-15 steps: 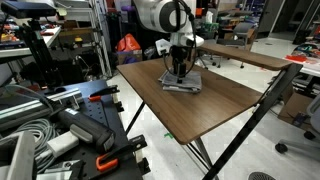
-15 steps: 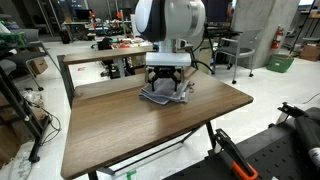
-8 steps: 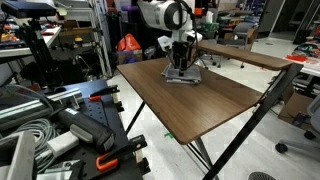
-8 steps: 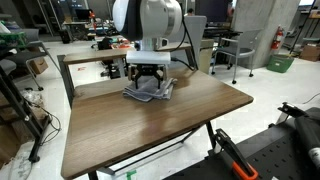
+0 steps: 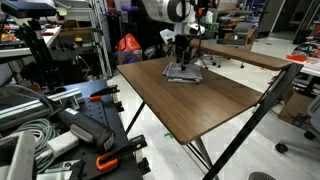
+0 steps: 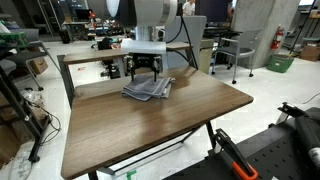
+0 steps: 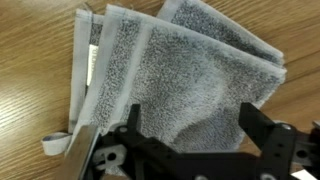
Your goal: Move the towel to the left
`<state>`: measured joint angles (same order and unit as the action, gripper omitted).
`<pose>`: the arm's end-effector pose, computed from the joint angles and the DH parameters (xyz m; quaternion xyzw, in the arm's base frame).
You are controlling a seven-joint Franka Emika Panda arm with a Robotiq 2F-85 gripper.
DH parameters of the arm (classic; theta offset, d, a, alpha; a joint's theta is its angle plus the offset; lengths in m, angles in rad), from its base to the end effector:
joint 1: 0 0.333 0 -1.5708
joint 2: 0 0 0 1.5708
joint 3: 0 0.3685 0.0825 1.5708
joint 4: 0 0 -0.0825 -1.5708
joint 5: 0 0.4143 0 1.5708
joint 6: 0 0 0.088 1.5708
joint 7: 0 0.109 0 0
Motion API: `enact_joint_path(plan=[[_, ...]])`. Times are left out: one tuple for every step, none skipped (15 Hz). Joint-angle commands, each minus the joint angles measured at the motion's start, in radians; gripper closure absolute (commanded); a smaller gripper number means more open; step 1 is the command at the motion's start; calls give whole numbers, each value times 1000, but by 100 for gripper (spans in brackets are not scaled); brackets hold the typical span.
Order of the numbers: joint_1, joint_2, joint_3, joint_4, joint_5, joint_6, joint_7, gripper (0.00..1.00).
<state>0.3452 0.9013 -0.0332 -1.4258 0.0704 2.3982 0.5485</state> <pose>0.7534 0.2497 0.1705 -0.9900 0.1360 -0.0276 0.0258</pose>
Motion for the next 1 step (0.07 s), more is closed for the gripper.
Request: enact_joint_path(plan=[[-7,-23,16,-6,-4,-30,-4,0]])
